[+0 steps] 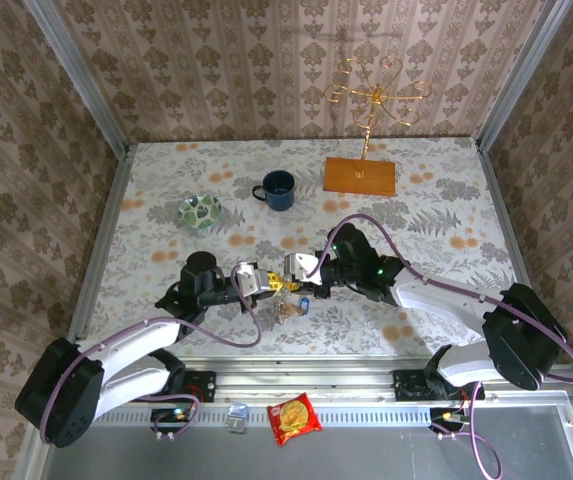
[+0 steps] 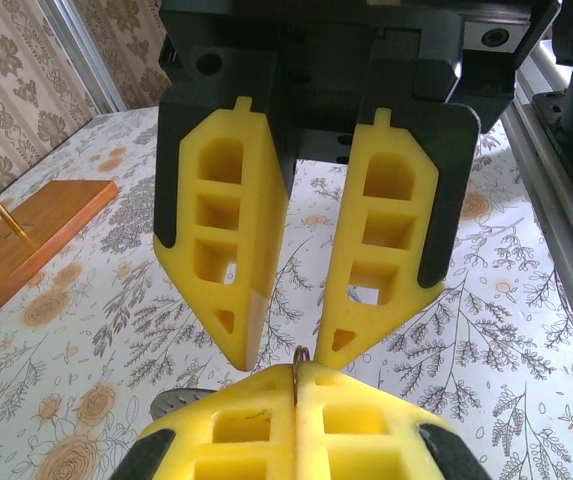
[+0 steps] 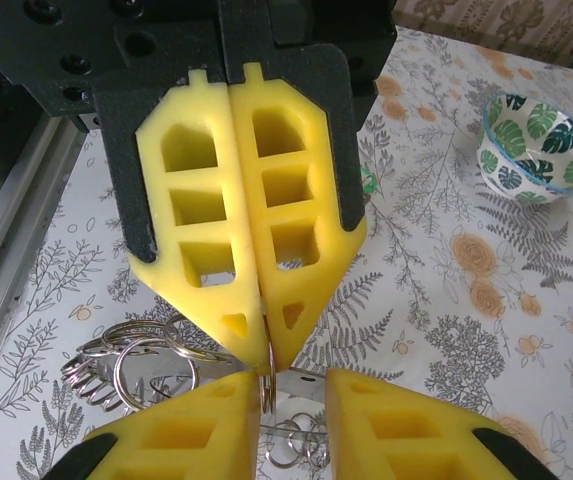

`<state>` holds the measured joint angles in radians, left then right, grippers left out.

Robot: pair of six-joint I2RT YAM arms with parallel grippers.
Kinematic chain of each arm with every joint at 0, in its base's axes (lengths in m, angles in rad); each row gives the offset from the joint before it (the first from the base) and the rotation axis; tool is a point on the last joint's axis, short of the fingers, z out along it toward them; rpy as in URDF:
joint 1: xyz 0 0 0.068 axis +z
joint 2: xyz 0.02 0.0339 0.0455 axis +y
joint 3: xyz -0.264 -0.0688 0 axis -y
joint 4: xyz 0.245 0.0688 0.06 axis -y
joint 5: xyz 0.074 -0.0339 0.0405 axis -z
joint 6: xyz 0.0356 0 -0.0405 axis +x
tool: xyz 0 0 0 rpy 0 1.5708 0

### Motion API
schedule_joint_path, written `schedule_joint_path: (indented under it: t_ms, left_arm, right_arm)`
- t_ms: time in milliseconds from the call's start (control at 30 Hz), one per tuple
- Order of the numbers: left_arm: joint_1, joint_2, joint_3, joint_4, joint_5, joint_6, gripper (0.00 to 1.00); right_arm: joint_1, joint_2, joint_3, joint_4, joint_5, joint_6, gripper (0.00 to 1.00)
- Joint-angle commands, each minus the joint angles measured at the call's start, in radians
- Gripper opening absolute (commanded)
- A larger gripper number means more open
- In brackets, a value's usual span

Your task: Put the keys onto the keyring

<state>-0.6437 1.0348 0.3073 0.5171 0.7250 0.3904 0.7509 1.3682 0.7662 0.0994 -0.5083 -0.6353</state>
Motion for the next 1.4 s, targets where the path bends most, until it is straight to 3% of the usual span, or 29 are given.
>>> schedule_joint_path:
  t_ms: [0, 67, 267, 533, 600, 1000, 1367]
  left_arm:
    - [-0.014, 0.007, 0.031, 0.03, 0.03, 0.016, 0.0]
    - [-0.015, 0.011, 0.029, 0.039, 0.03, 0.013, 0.0]
    - [-0.016, 0.012, 0.025, 0.047, 0.019, 0.005, 0.0]
    - [-0.011, -0.005, -0.028, 0.084, -0.035, -0.015, 0.24]
    - [-0.011, -0.009, -0.036, 0.09, -0.042, -0.015, 0.26]
    - [0.003, -0.041, -0.058, 0.057, -0.051, -0.01, 0.28]
    - [0.01, -0.005, -0.044, 0.075, -0.038, 0.001, 0.18]
  right_arm:
    - [0.009, 0.017, 0.035, -0.004, -0.027, 0.017, 0.24]
    - [0.011, 0.017, 0.035, 0.001, -0.032, 0.024, 0.21]
    - [0.011, 0.045, 0.021, 0.027, -0.038, 0.038, 0.0]
    - [-0.01, 0.032, -0.013, 0.063, -0.073, 0.057, 0.0]
    - [-0.012, 0.031, -0.018, 0.068, -0.076, 0.054, 0.0]
    - [-0.021, 0.031, -0.018, 0.062, -0.092, 0.045, 0.0]
    - [-0.02, 0.031, -0.018, 0.062, -0.11, 0.05, 0.0]
